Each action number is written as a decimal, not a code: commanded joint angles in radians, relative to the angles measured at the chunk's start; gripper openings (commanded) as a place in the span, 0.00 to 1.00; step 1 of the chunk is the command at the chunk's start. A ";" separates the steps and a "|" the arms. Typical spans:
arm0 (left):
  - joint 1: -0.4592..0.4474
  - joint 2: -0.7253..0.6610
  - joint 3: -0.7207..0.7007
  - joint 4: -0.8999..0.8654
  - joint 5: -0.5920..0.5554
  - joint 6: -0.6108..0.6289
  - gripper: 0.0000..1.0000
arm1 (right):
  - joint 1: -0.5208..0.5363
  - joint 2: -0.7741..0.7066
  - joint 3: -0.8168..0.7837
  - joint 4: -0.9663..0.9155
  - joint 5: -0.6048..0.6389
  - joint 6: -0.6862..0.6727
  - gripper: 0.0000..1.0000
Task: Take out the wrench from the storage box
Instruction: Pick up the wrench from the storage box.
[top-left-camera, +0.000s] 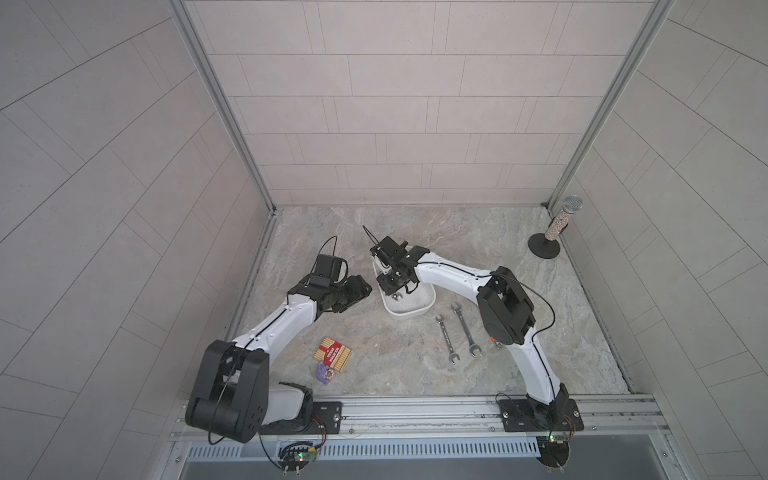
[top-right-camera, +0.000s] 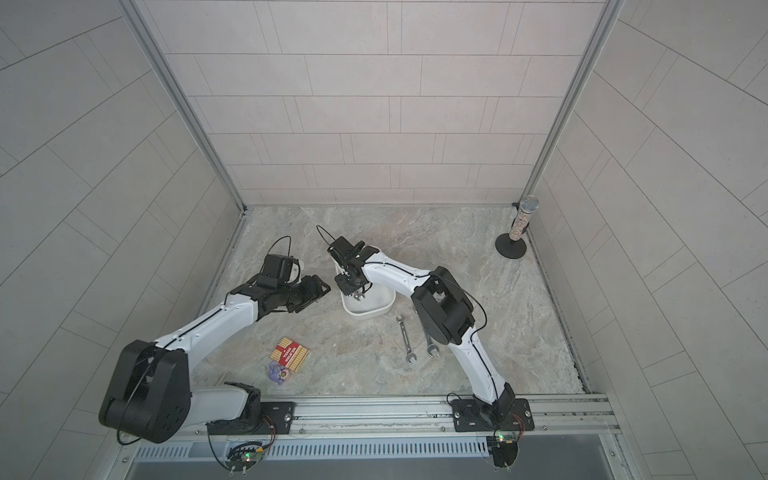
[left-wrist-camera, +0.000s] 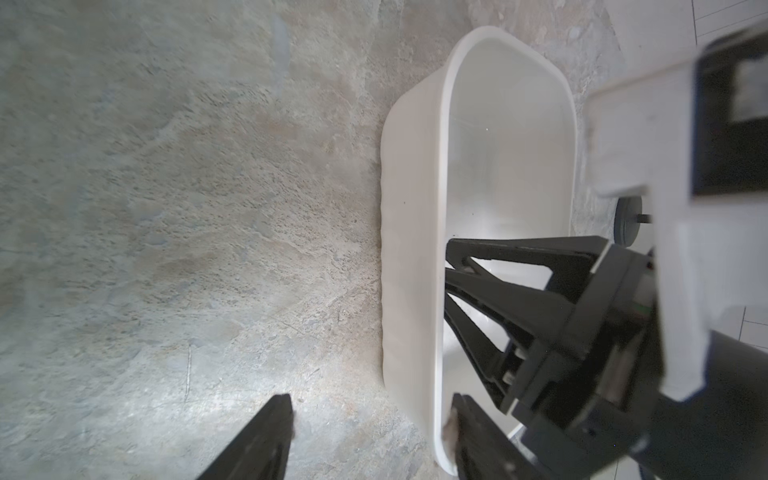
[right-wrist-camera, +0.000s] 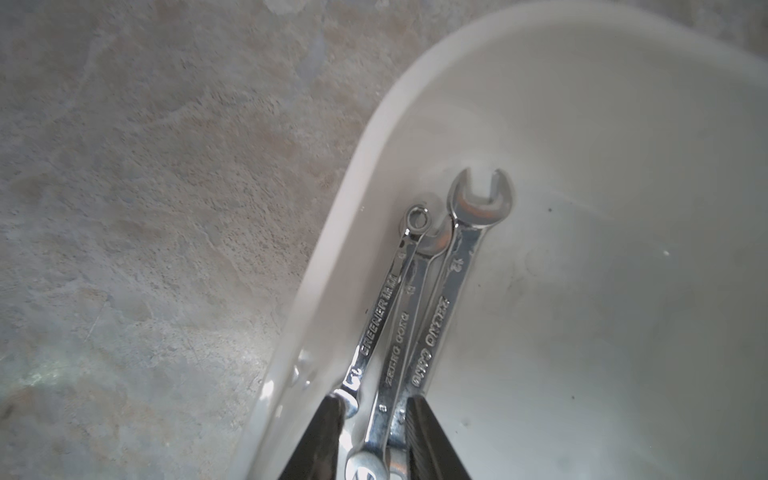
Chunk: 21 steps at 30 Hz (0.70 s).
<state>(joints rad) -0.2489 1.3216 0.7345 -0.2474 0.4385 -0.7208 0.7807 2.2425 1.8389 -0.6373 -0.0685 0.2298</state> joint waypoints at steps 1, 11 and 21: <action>0.004 0.004 0.003 -0.007 0.008 0.019 0.67 | 0.002 0.032 0.022 -0.041 0.059 -0.027 0.32; 0.008 0.007 0.000 -0.006 0.013 0.014 0.67 | 0.000 0.069 0.016 -0.048 0.100 -0.033 0.32; 0.009 0.005 -0.003 -0.006 0.012 0.014 0.67 | -0.025 0.082 0.016 -0.052 0.097 0.001 0.15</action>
<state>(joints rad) -0.2478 1.3216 0.7345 -0.2474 0.4484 -0.7208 0.7677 2.2963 1.8519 -0.6567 0.0162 0.2153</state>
